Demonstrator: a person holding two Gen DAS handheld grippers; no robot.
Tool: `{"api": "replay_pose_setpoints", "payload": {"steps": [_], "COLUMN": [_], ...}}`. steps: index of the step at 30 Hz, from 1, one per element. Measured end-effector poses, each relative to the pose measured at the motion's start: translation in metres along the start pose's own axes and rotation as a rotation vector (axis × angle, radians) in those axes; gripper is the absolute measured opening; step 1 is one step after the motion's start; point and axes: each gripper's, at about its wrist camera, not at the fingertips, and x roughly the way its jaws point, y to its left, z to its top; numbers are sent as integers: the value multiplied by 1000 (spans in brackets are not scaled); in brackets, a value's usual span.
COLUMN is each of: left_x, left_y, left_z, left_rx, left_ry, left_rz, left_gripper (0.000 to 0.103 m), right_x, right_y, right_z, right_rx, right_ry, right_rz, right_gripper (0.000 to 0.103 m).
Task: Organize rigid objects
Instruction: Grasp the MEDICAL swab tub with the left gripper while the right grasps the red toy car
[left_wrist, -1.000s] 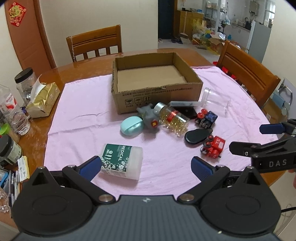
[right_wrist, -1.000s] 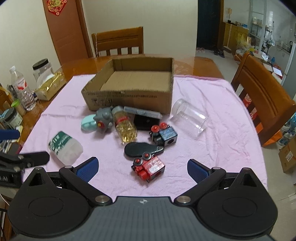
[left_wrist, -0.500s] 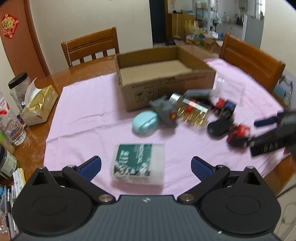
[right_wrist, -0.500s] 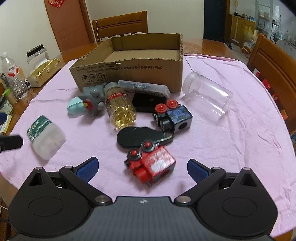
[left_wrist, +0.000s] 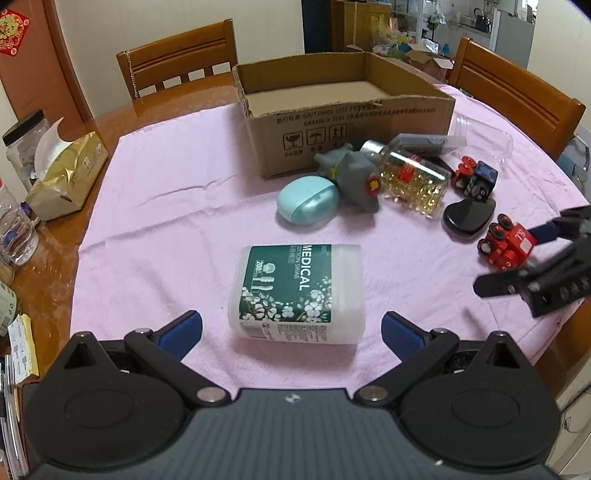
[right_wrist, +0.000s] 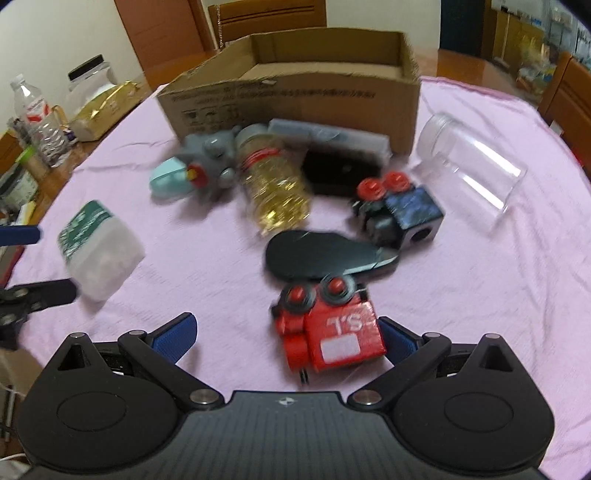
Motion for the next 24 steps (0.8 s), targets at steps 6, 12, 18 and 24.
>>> {"api": "replay_pose_setpoints", "payload": {"steps": [6,12,18,24], "left_x": [12,24,36,40], "left_y": [4,7,8,10], "left_z": [4,10,17,19], "left_rx": [11,-4,0,5], "left_ry": [8,12,28,36], "left_rz": [-19,-55,-97,-116], "left_gripper": [102,102,84,83], "right_x": [0,4,6,7], "right_y": [23,34,33,33], "right_z": [-8,-10,-6,-1], "right_rx": [2,-21,16,34], "right_ry": [4,-10,-35,-53], "right_rz": [4,-77,-111,-154], "right_gripper": [103,103,103,88]}}
